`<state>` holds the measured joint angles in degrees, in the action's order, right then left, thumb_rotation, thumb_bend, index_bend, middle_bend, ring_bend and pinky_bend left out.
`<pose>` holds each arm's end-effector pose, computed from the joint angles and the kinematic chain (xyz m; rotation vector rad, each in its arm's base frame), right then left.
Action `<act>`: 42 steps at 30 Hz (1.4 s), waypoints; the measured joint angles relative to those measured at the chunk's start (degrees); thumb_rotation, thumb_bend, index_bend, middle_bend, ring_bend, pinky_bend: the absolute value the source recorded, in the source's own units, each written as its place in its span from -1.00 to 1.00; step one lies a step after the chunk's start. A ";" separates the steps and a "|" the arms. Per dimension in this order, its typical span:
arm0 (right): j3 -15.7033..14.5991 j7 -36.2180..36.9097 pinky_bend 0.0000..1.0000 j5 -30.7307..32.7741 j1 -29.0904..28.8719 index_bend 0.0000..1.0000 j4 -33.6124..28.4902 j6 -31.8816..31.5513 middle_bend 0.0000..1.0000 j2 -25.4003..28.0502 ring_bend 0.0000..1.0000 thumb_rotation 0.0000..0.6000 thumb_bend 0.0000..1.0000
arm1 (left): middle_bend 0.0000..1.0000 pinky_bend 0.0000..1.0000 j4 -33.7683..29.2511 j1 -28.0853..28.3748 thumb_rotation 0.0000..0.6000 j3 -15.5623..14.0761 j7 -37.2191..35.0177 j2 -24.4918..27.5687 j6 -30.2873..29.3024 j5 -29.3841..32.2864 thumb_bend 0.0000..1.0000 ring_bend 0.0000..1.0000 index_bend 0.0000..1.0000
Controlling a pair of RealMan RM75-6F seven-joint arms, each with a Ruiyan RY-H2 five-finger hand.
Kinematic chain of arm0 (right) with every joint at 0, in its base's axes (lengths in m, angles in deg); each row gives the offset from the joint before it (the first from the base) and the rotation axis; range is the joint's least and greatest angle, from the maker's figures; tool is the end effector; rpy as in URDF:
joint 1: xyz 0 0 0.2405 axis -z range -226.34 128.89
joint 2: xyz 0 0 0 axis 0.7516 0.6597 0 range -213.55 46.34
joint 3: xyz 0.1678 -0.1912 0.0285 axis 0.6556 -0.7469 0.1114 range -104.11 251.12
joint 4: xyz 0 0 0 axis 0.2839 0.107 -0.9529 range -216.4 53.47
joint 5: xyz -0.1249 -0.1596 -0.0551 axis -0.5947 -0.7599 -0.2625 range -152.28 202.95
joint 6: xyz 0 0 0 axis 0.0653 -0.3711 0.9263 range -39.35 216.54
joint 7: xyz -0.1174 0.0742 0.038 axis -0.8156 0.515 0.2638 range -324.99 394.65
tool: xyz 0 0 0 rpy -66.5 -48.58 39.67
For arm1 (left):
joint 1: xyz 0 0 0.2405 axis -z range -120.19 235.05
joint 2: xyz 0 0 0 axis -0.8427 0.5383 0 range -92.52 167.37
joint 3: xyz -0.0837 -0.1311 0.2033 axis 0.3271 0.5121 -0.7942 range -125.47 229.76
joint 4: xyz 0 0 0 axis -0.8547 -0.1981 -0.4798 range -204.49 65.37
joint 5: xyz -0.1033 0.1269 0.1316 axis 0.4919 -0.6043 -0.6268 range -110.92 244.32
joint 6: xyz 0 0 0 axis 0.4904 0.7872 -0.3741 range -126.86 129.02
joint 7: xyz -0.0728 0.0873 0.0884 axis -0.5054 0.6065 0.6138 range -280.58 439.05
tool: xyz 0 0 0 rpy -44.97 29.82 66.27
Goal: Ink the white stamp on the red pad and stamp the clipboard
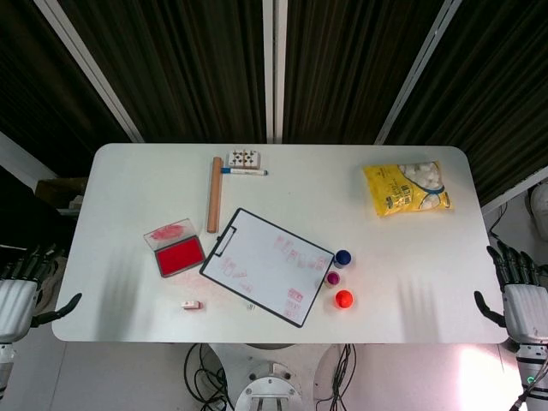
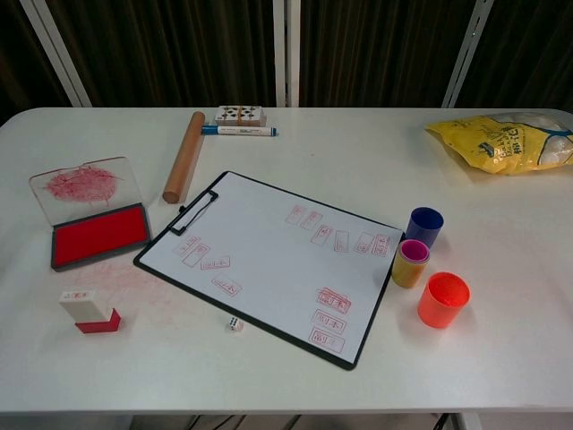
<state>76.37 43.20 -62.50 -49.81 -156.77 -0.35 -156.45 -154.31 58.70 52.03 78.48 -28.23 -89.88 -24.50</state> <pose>-0.3562 -0.1607 0.1454 1.3259 -0.8793 0.9151 -0.3299 0.1508 0.1638 -1.4287 -0.7989 -0.8683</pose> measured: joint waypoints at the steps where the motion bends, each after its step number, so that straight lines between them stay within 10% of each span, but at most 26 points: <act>1: -0.01 -0.05 -1.00 -0.03 0.01 -1.00 -0.03 -0.03 -1.00 0.03 -1.00 1.00 -0.49 | -0.73 -0.64 0.08 -0.03 -0.49 0.01 -0.14 0.01 -0.05 0.01 -0.64 -0.79 -0.67; 35: 0.43 -1.24 -1.00 0.21 -0.59 -1.00 -1.51 0.56 -1.00 0.74 -1.00 1.00 -0.49 | -0.71 -0.64 0.07 1.08 -0.47 -1.85 -0.58 -1.84 1.20 -4.17 -0.72 -0.79 -0.65; 42: 1.06 -0.97 -1.00 0.56 -0.53 -1.00 -1.98 -0.07 -1.00 1.38 -1.00 1.00 -0.49 | -0.68 -0.45 -0.42 3.78 0.10 -2.88 0.51 -4.60 3.46 -8.61 -0.69 -0.66 -0.64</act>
<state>77.43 42.23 -61.94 -50.34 -158.75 -0.42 -155.06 -154.73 62.47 49.15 78.99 -32.84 -86.42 -33.11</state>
